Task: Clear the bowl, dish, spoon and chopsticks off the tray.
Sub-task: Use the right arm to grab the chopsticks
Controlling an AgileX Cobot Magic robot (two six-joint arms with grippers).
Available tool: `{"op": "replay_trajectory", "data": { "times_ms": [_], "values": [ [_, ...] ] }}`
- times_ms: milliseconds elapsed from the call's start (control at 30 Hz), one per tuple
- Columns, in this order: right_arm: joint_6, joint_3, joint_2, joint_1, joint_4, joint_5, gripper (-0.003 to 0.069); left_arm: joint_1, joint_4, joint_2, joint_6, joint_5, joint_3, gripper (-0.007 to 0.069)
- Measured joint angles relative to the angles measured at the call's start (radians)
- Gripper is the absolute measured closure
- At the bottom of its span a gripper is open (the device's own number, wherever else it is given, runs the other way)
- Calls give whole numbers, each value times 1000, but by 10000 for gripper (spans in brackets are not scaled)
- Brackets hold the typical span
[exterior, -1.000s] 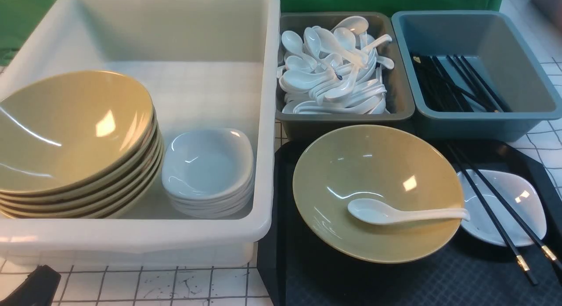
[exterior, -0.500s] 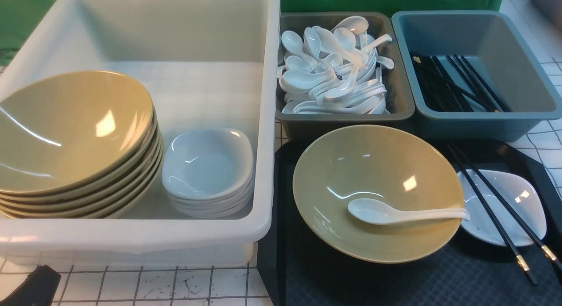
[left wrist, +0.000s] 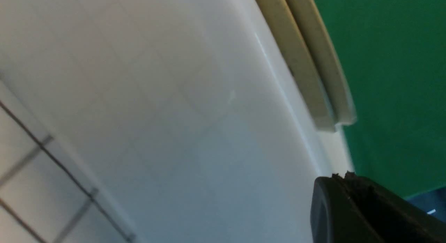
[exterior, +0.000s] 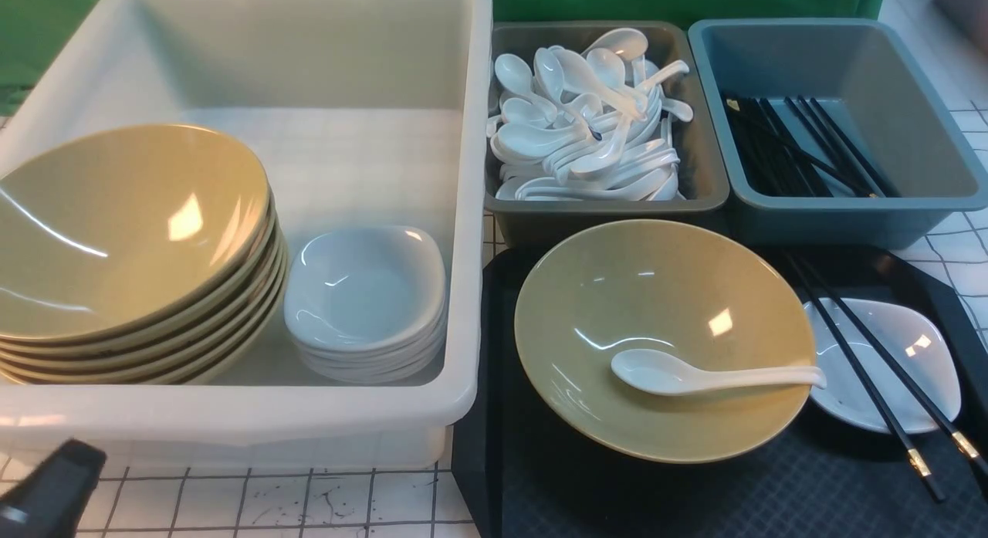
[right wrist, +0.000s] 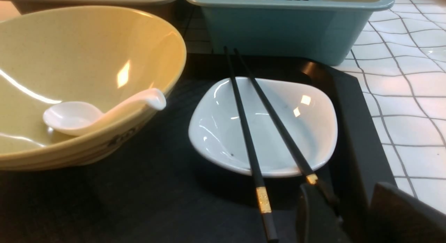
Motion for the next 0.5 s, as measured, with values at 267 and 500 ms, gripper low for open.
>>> {"op": "replay_trajectory", "data": {
  "times_ms": [267, 500],
  "values": [
    [0, 0, 0, 0, 0, 0, 423, 0, -292, 0, -33, -137, 0, 625],
    [0, 0, 0, 0, 0, 0, 423, 0, -254, 0, 36, -13, -95, 625]
  ]
}}
